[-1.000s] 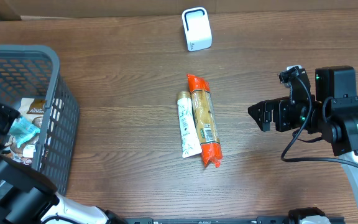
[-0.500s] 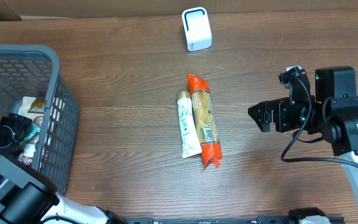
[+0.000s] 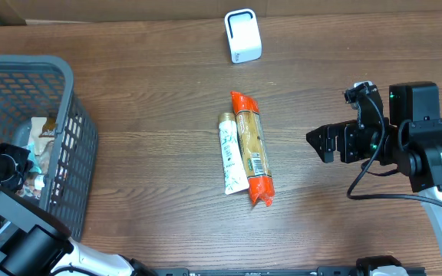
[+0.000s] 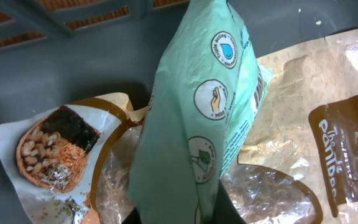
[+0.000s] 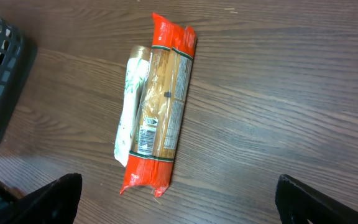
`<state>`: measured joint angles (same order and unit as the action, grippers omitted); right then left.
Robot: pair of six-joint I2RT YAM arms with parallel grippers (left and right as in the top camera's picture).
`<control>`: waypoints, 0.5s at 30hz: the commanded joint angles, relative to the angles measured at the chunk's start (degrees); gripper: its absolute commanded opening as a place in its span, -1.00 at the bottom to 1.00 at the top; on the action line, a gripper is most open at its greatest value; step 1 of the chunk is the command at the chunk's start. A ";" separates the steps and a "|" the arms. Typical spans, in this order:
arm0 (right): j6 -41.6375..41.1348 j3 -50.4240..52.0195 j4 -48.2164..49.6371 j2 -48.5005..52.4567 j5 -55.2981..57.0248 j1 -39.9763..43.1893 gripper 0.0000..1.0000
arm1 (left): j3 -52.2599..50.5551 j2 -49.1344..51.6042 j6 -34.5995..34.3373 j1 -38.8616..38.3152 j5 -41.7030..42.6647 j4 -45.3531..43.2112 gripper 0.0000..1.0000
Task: Scan the item barcode
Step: 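Reach the left gripper into the basket and grasp the mint-green packet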
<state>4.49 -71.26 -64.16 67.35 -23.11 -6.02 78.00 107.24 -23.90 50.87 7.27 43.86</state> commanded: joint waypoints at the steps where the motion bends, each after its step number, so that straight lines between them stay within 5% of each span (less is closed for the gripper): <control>1: -0.15 -1.46 0.13 -0.02 -0.09 0.04 1.00 | -0.07 0.09 0.20 0.07 0.87 1.09 -0.92; 15: -0.13 -1.46 0.20 -0.02 -0.09 0.04 1.00 | 18.47 -7.43 6.45 0.04 6.29 14.43 -0.92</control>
<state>4.47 -71.26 -64.16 67.35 -23.14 -6.02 90.70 105.60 -20.51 50.89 11.64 57.12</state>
